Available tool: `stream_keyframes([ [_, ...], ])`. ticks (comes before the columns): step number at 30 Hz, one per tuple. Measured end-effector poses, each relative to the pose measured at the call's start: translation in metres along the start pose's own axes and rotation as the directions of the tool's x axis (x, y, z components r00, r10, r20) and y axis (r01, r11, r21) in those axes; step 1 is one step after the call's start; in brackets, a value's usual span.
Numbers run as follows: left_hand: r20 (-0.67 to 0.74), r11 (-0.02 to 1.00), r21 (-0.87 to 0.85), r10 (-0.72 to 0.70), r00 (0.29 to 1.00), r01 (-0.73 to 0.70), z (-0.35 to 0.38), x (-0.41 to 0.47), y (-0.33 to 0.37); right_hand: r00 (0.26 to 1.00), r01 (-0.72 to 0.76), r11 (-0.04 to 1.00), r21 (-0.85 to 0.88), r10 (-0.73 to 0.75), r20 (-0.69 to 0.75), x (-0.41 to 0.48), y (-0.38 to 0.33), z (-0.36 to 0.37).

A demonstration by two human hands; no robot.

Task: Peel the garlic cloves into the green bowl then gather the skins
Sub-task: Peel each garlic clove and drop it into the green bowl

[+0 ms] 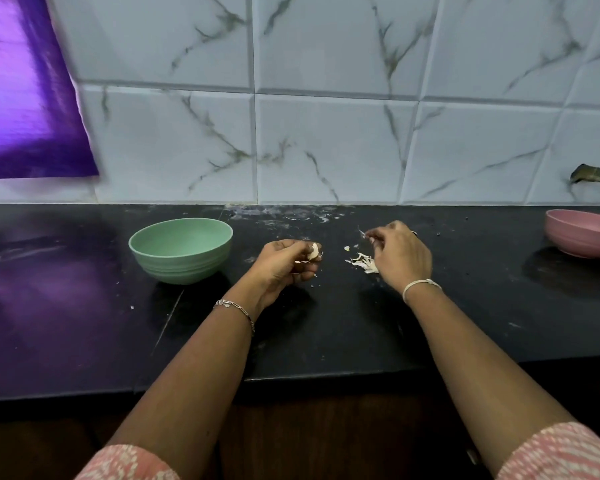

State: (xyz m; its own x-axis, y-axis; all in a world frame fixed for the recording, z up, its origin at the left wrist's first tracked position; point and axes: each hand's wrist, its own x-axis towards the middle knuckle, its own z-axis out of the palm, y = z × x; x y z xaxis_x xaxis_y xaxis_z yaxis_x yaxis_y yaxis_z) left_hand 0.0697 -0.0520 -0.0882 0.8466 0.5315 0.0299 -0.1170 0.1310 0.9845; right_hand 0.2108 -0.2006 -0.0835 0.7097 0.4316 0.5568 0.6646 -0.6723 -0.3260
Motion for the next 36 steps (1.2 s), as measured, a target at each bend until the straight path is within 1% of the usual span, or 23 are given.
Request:
stream_keyframes([
  [3, 0.041, 0.999, -0.022, -0.046, 0.998, 0.047, -0.001, 0.001, 0.000, 0.997, -0.080, 0.997, 0.001, 0.080, 0.001, -0.002, 0.010, -0.003],
  [7, 0.057, 0.999, -0.029, -0.038, 0.998, 0.039, 0.000, 0.001, -0.002, 0.974, -0.224, 0.968, 0.118, 0.225, 0.003, -0.002, 0.008, -0.001],
  [11, 0.054, 0.999, -0.015, -0.032, 0.998, 0.033, 0.000, 0.002, -0.003, 0.970, -0.242, 0.960, 0.144, 0.241, 0.024, -0.002, 0.008, 0.002],
  [14, 0.051, 1.000, -0.004, -0.027, 0.998, 0.027, 0.000, 0.002, -0.003, 0.977, -0.214, 0.964, 0.154, 0.212, 0.033, 0.000, 0.011, 0.004],
  [18, 0.047, 1.000, -0.015, -0.006, 0.999, 0.006, 0.001, 0.002, -0.003, 0.990, -0.138, 0.972, 0.192, 0.131, 0.046, -0.001, 0.014, 0.010],
  [20, 0.037, 1.000, -0.031, 0.001, 0.999, 0.000, 0.002, 0.001, -0.003, 0.996, -0.091, 0.972, 0.217, 0.093, 0.001, -0.001, 0.012, 0.010],
  [21, 0.029, 0.999, -0.036, 0.002, 1.000, -0.001, 0.002, 0.002, -0.003, 0.998, -0.044, 0.961, 0.271, 0.054, -0.031, -0.002, 0.008, 0.009],
  [23, 0.016, 0.999, -0.042, 0.006, 1.000, -0.005, 0.001, 0.003, -0.004, 0.997, 0.069, 0.904, 0.422, -0.051, -0.054, -0.005, -0.006, 0.005],
  [25, 0.008, 0.999, -0.052, 0.015, 1.000, -0.015, 0.001, 0.004, -0.004, 0.983, 0.144, 0.829, 0.540, -0.184, 0.021, -0.011, -0.026, 0.005],
  [27, -0.010, 0.997, -0.068, 0.032, 0.999, -0.033, 0.002, 0.005, -0.004, 0.959, 0.159, 0.788, 0.594, -0.267, 0.097, -0.014, -0.043, 0.012],
  [29, -0.041, 0.996, -0.080, 0.043, 0.998, -0.046, 0.001, 0.006, -0.004, 0.956, 0.171, 0.800, 0.575, -0.276, 0.099, -0.012, -0.052, 0.019],
  [31, -0.059, 0.994, -0.094, 0.049, 0.997, -0.055, 0.000, 0.007, -0.004, 0.967, 0.165, 0.820, 0.549, -0.244, 0.075, -0.006, -0.056, 0.023],
  [36, -0.057, 0.994, -0.093, 0.056, 0.997, -0.061, -0.002, 0.010, -0.005, 0.986, 0.087, 0.834, 0.544, -0.151, 0.074, 0.000, -0.061, 0.029],
])
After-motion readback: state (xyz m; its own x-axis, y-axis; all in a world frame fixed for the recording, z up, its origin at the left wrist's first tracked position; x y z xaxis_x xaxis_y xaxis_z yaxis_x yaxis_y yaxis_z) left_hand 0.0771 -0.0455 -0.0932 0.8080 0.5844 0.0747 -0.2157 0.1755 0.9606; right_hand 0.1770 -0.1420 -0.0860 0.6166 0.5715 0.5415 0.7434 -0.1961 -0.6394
